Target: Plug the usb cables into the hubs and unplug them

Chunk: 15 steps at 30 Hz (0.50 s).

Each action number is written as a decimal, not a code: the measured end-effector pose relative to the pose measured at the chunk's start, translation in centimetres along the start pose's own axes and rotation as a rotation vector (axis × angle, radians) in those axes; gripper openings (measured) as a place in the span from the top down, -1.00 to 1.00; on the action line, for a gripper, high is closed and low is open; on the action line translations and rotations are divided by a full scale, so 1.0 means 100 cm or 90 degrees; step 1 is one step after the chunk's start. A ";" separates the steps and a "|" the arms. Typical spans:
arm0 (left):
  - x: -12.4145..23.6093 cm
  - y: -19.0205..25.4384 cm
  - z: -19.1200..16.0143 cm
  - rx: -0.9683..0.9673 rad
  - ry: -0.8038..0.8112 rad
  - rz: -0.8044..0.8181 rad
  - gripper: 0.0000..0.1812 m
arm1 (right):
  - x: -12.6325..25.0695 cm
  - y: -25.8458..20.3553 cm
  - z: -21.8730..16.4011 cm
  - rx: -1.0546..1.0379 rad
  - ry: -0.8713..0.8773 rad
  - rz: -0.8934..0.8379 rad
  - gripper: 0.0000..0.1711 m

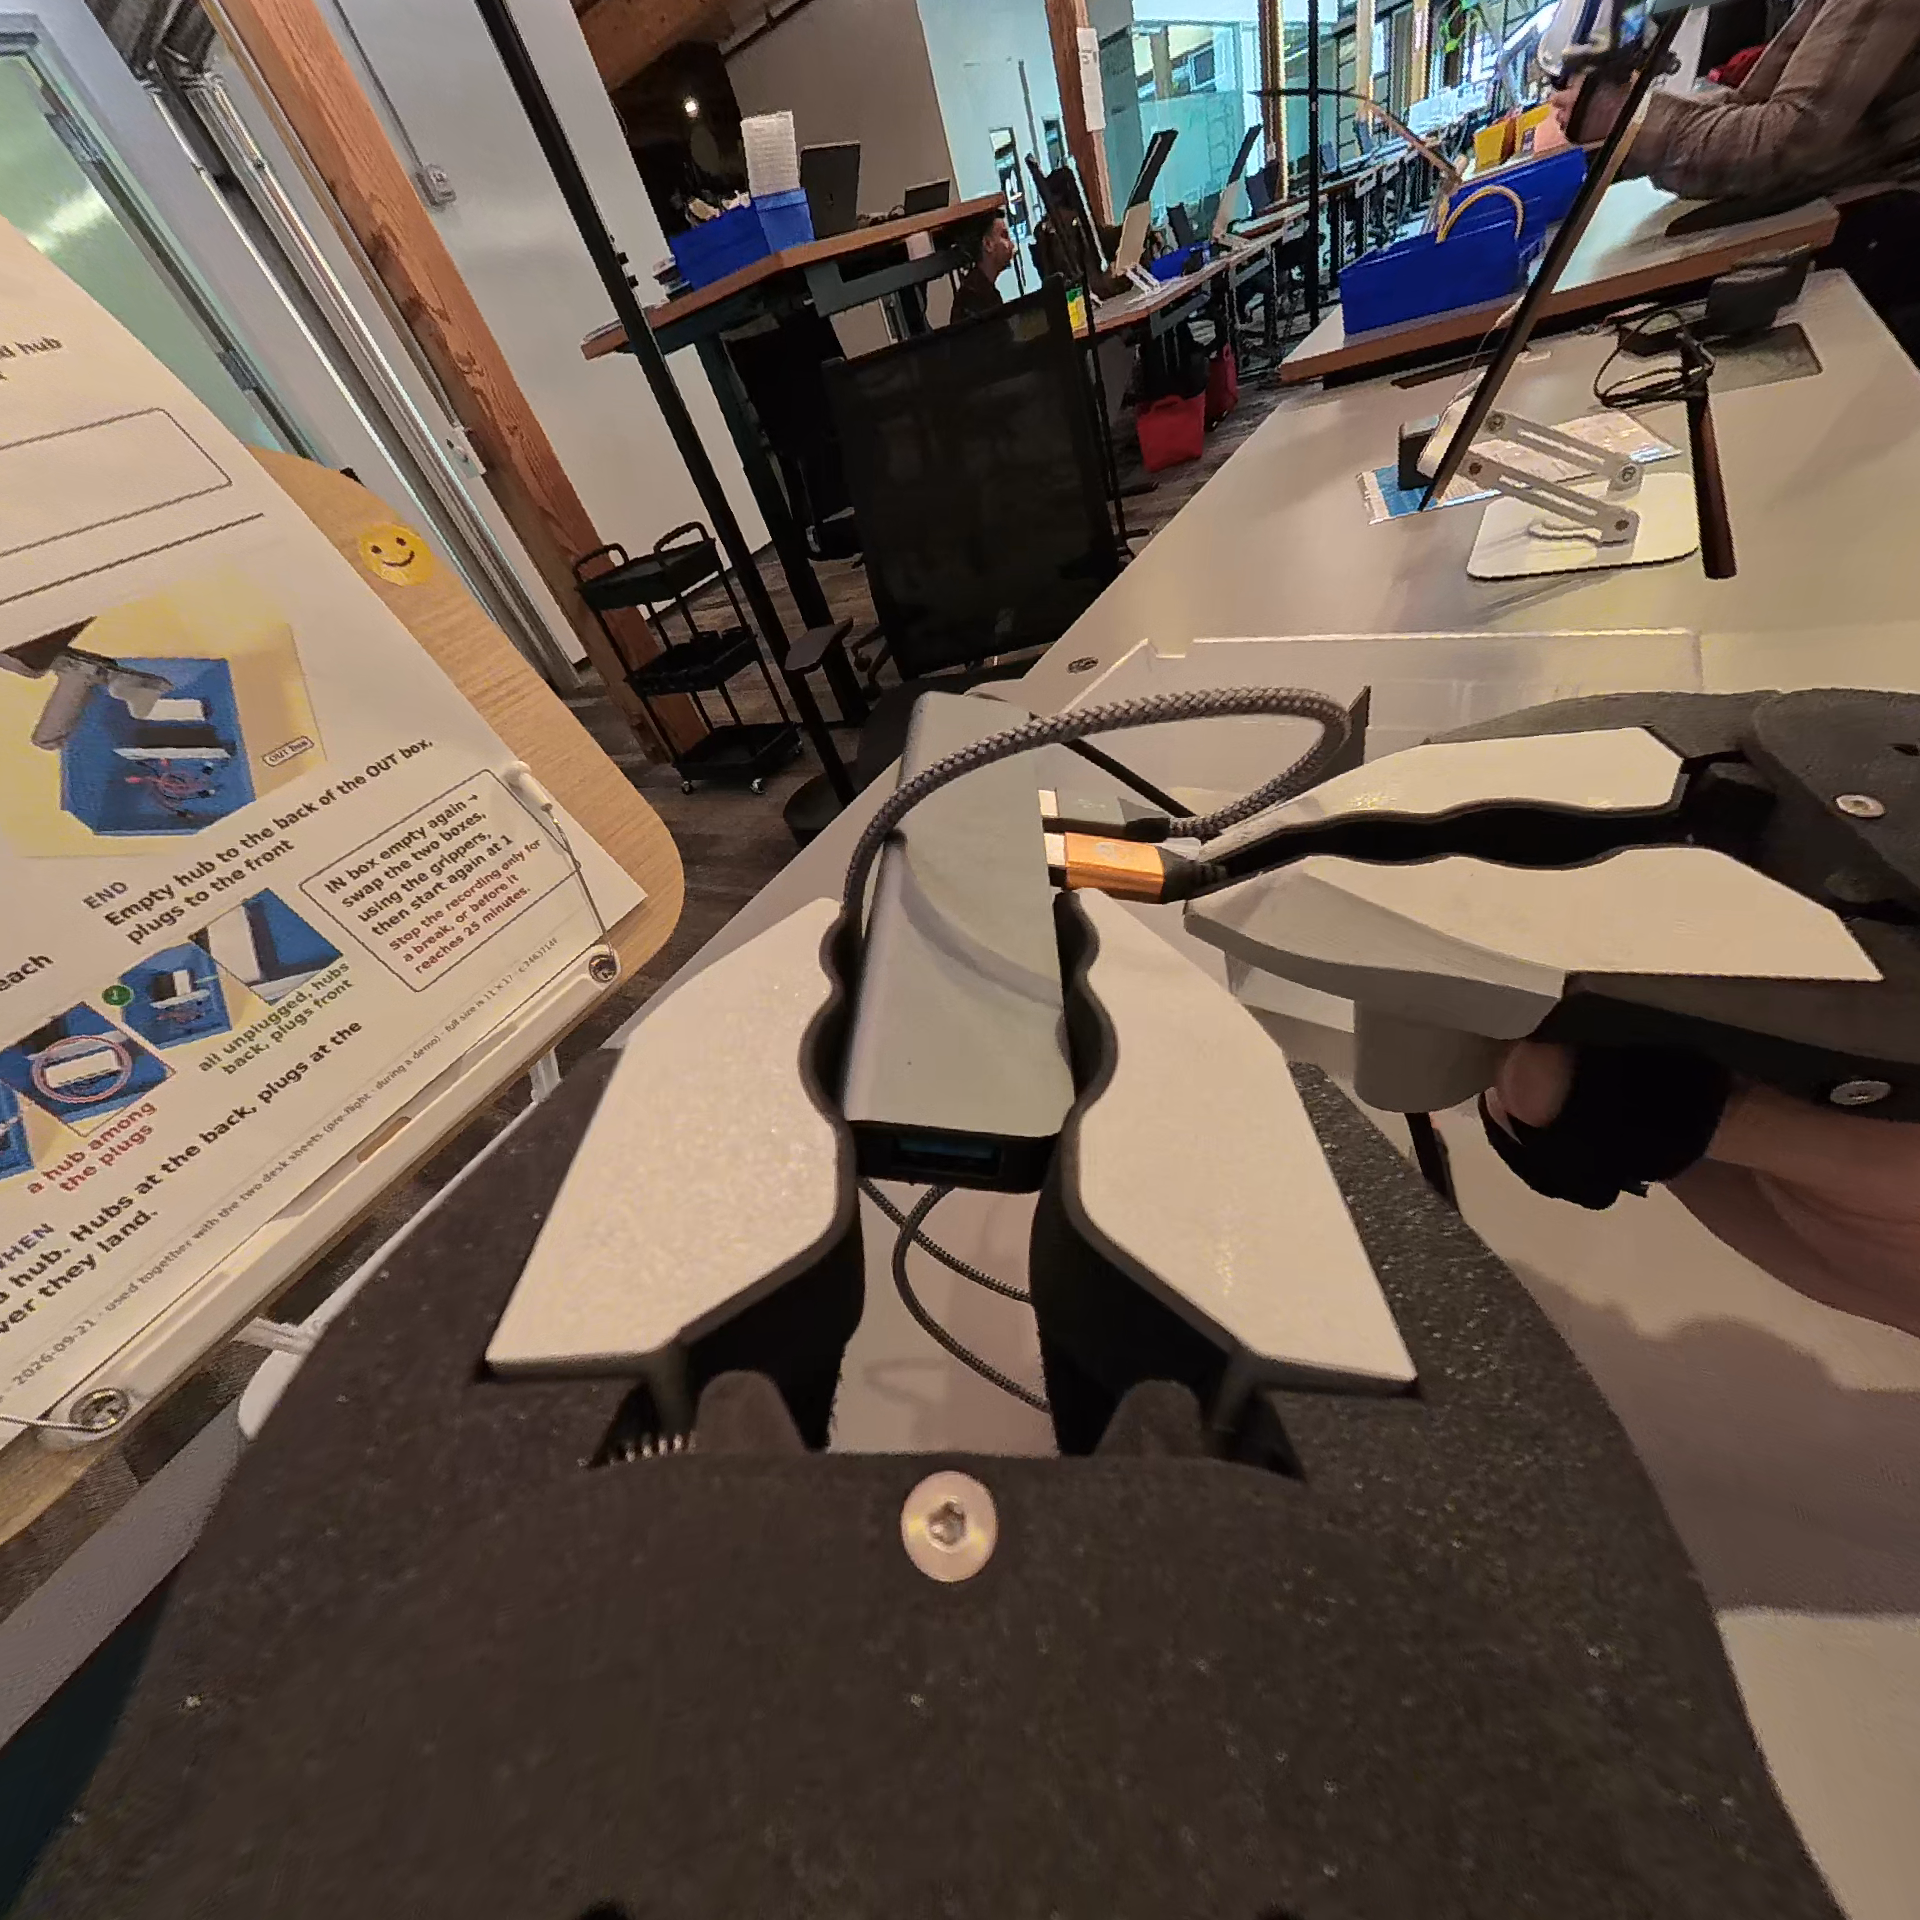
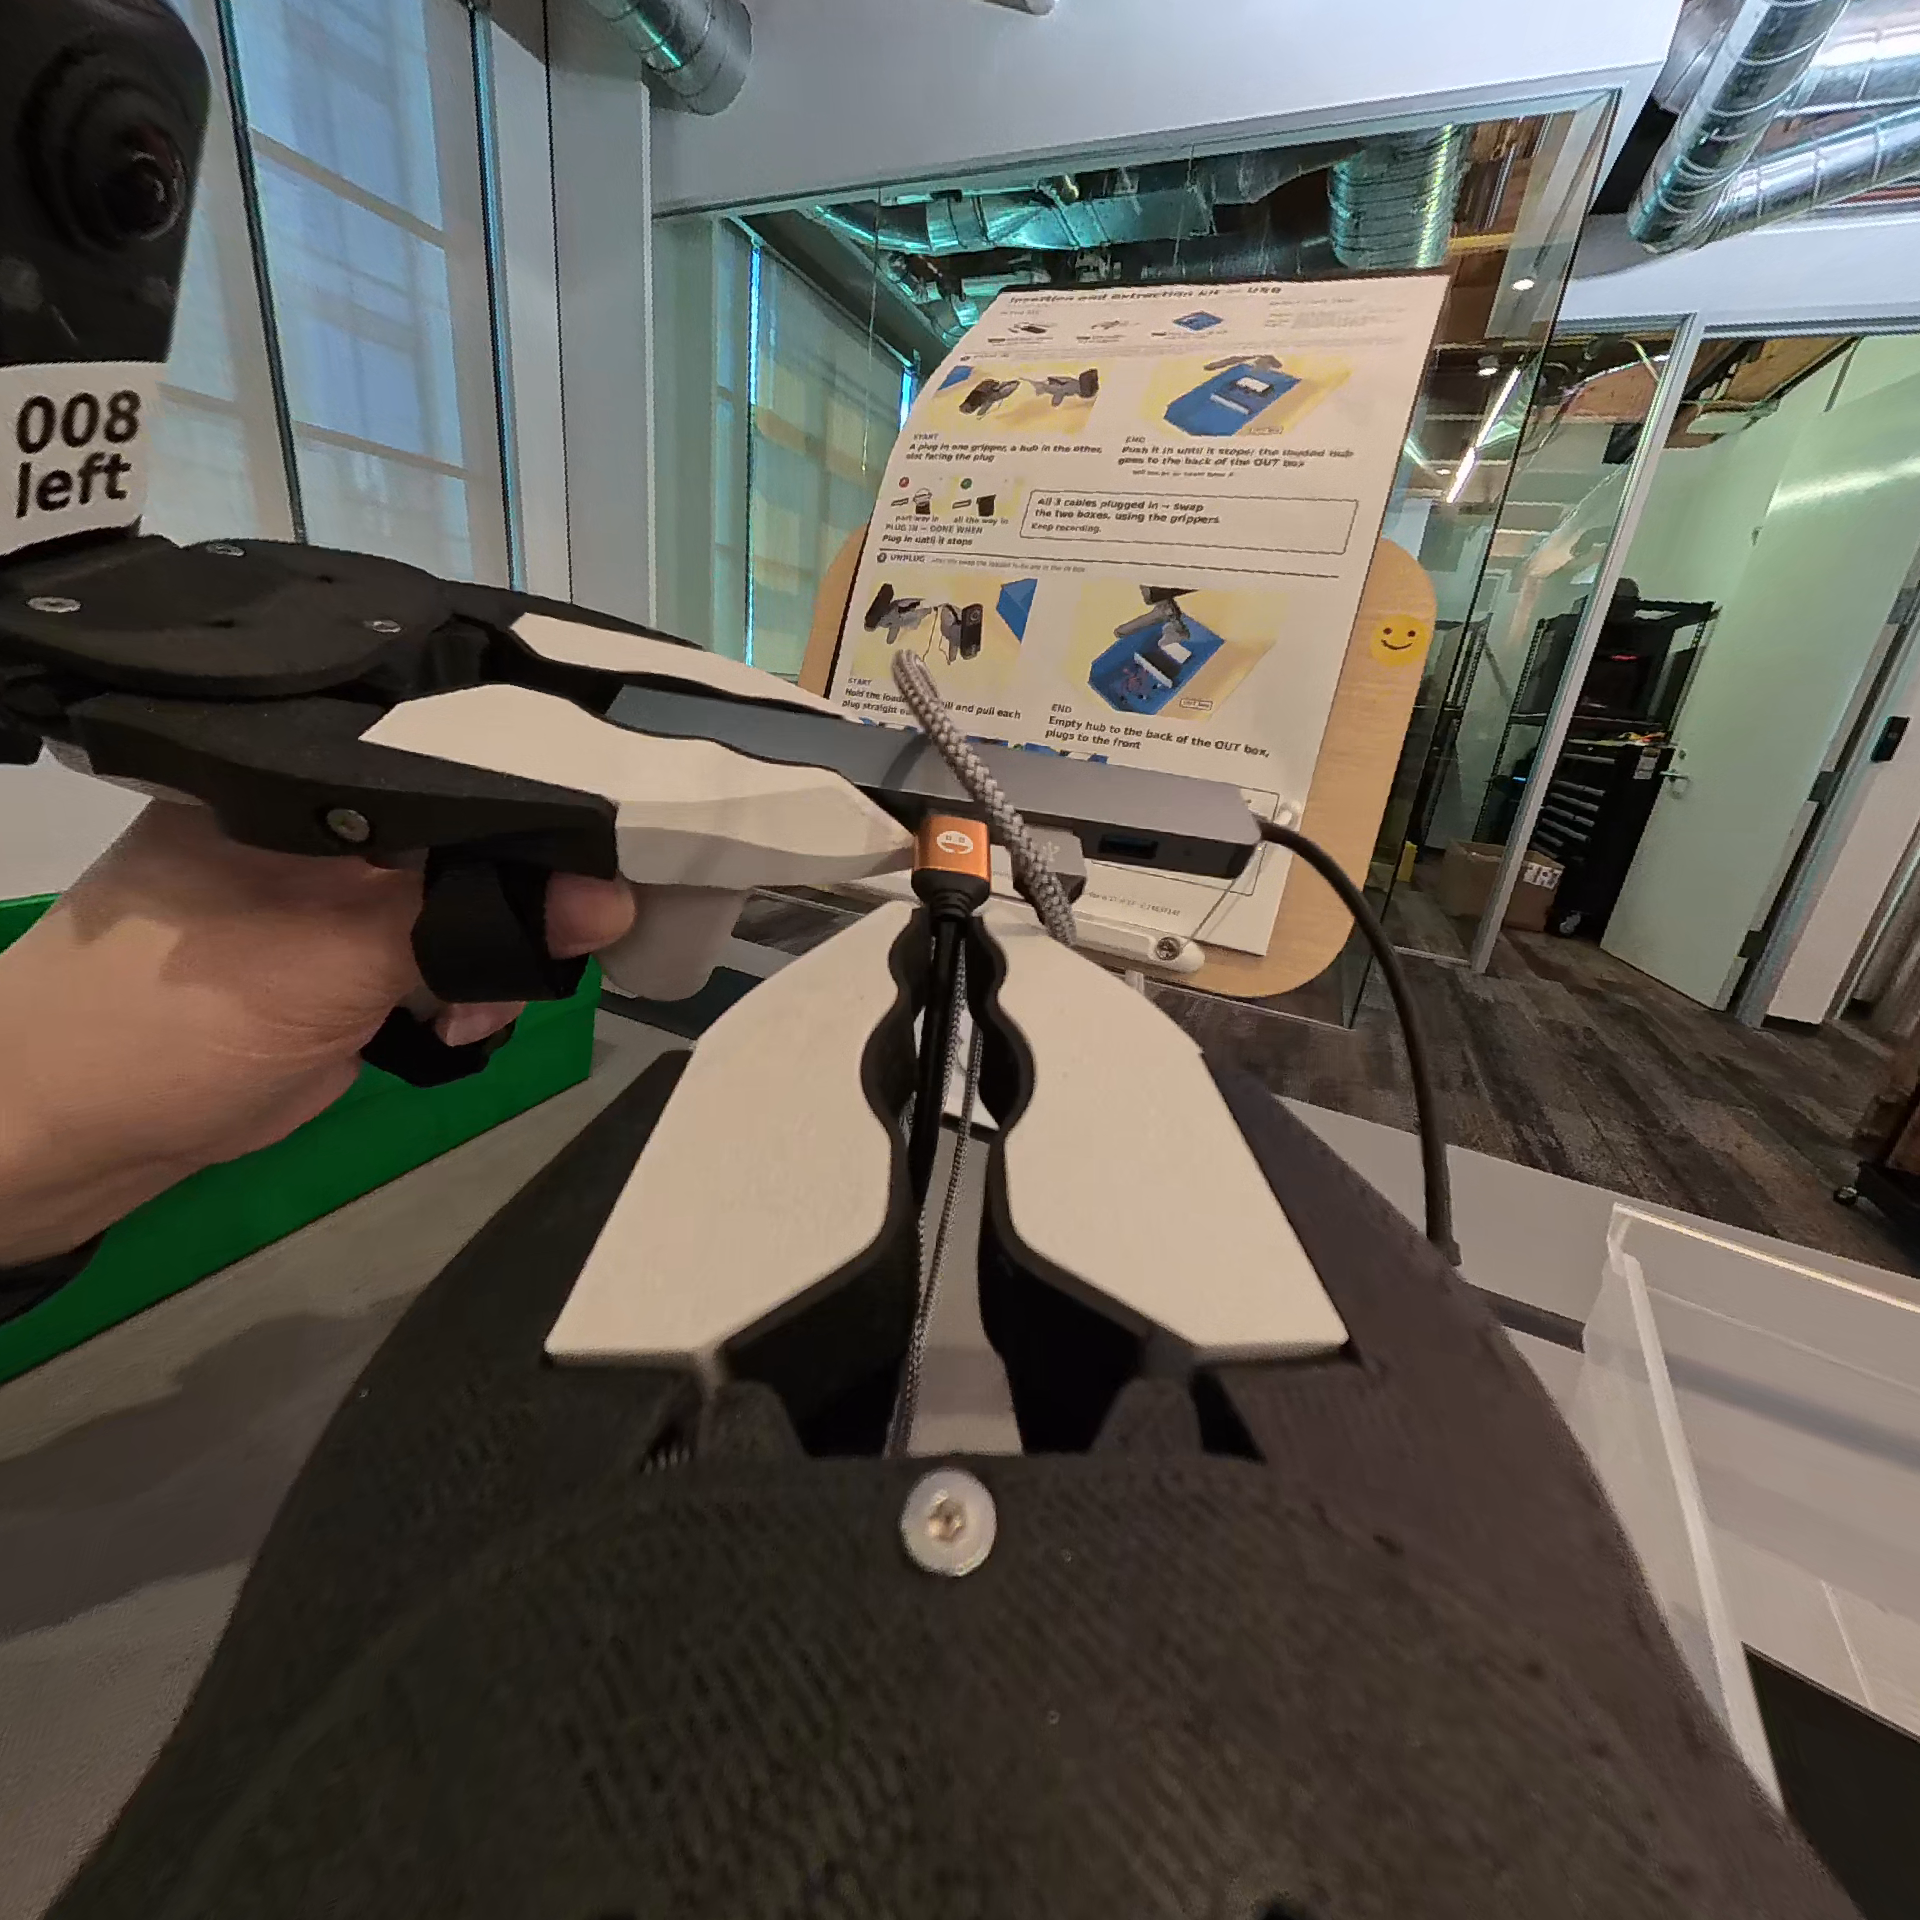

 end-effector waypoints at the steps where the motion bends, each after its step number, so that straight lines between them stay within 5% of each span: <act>1: 0.000 0.000 0.000 0.002 0.003 -0.003 0.60 | 0.000 0.000 0.001 0.005 0.000 -0.002 0.92; 15: 0.030 -0.059 0.016 0.048 0.069 0.060 0.61 | 0.003 -0.015 0.014 0.093 -0.011 0.026 0.91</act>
Point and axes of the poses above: each gripper's, where its closed fingertips meet, x back along the fingers, z out of its top, y = z × x across the jaws, the point moved 1 cm from there along x, back along the fingers, and after that the axes turned 12 degrees about y, right-handed, at the moved point
